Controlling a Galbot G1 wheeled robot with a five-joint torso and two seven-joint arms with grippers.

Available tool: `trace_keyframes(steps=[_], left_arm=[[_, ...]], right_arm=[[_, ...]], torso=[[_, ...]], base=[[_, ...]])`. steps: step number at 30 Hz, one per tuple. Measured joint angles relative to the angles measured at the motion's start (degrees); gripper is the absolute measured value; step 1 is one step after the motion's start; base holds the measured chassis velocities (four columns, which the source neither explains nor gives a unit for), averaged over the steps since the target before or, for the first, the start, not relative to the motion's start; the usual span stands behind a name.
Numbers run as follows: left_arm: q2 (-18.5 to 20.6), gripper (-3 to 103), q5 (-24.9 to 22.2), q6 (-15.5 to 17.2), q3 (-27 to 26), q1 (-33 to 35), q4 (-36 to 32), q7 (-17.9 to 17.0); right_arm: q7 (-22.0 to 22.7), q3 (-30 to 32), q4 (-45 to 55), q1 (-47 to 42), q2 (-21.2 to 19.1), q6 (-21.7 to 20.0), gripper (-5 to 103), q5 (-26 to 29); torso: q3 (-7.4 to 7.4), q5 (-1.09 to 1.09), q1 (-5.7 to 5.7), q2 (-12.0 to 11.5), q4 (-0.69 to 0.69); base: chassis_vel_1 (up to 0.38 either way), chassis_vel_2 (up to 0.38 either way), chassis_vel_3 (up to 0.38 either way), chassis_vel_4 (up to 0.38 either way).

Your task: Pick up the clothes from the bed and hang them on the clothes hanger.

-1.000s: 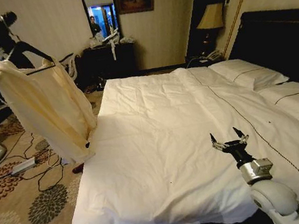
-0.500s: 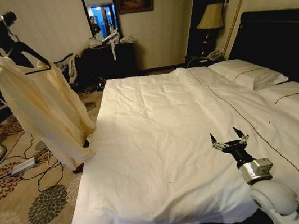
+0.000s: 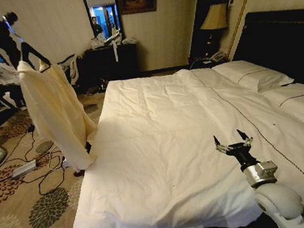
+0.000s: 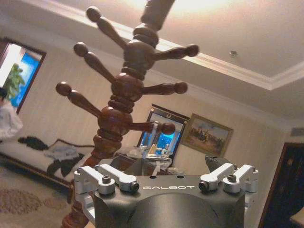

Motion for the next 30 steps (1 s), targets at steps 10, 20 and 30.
trace_keyframes(steps=[10,20,30], left_arm=[[-6.18,100,16.61,-1.24,-10.76,23.97,-14.89,7.09],[-14.84,100,28.76,-4.66,-22.77,52.37,-24.32,9.8],[-31.27,100,54.66,-14.7,-31.68,84.22,-30.38,22.08]], right_arm=[[0.01,0.0,0.0,0.01,0.0,0.0,100,0.0],[0.0,-0.01,0.0,0.01,0.0,0.0,100,0.0],[0.0,-0.01,-0.01,0.01,-0.01,0.0,100,0.0]], torso=[[0.01,0.03,0.03,-0.02,-0.08],[0.0,0.0,0.0,-0.02,-0.01],[0.0,0.02,-0.01,0.0,0.02]], base=[[0.0,0.0,0.0,0.0],[0.0,0.0,0.0,0.0],[0.0,0.0,0.0,0.0]])
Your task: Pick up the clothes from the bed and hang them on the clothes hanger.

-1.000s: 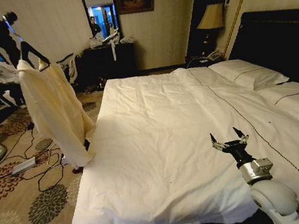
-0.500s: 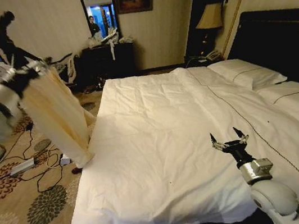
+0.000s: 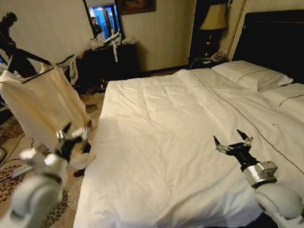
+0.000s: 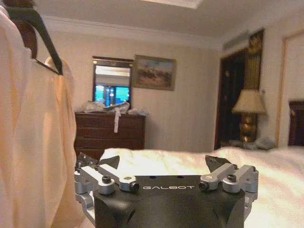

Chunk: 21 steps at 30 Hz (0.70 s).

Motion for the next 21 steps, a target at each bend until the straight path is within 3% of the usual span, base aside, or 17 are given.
trace_keyframes(steps=[1,5,10,21], left_arm=[[0.0,100,0.0,0.0,0.0,0.0,0.0,0.0],[-8.91,100,7.73,-6.37,-1.22,8.65,-0.64,4.27],[-14.18,100,13.11,-10.81,-0.9,14.08,-1.08,6.15],[-14.36,100,13.64,-11.23,-0.57,14.23,-1.01,6.16]], right_arm=[[0.0,0.0,0.0,0.0,0.0,0.0,100,0.0],[0.0,0.01,0.0,0.0,0.0,0.0,100,0.0],[0.0,0.0,0.0,-0.01,0.0,0.0,100,0.0],[0.0,0.01,0.0,0.0,0.0,0.0,100,0.0]], torso=[[0.0,0.0,0.0,0.0,0.0],[0.0,-0.02,0.0,0.01,0.0],[0.0,-0.02,0.0,0.01,0.01],[0.0,-0.02,0.01,0.01,-0.01]], base=[[0.0,0.0,0.0,0.0],[0.0,0.0,0.0,0.0],[0.0,0.0,0.0,0.0],[0.0,0.0,0.0,0.0]])
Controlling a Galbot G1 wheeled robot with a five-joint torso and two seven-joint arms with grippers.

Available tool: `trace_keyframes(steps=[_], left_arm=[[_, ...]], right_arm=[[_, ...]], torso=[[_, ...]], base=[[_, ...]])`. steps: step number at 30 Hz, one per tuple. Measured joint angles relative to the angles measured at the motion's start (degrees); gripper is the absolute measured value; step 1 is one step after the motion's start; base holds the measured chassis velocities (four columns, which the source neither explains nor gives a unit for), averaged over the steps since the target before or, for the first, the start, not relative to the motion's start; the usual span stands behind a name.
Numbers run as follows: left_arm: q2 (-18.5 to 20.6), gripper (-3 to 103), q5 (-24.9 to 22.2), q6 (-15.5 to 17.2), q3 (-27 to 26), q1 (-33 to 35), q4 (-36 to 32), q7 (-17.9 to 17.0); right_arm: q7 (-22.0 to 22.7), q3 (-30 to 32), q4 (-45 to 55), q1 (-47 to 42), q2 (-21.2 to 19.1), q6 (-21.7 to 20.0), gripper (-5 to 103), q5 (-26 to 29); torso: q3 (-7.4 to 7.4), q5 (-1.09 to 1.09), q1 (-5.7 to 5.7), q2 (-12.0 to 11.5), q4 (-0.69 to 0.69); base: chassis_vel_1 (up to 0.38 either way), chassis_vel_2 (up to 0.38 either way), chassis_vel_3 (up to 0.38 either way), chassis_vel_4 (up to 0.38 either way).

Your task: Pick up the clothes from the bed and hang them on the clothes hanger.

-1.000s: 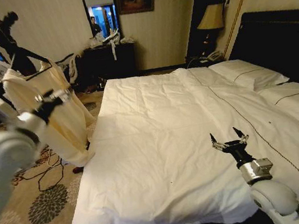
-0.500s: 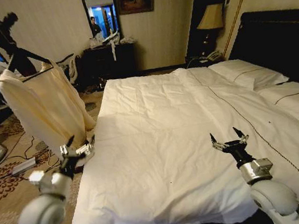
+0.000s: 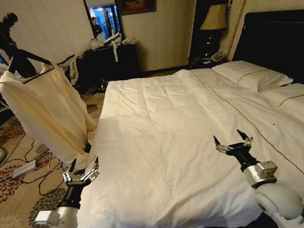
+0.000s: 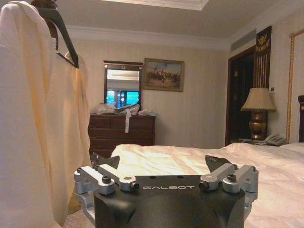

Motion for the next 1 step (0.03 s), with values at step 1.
trace_keyframes(steps=[1], left_arm=[[0.03,100,-0.05,0.0,0.02,-0.05,0.01,-0.02]], right_arm=[[0.0,0.0,0.0,0.0,0.0,0.0,100,0.0]], torso=[[0.0,0.0,0.0,0.0,0.0]], base=[[0.0,0.0,0.0,0.0]])
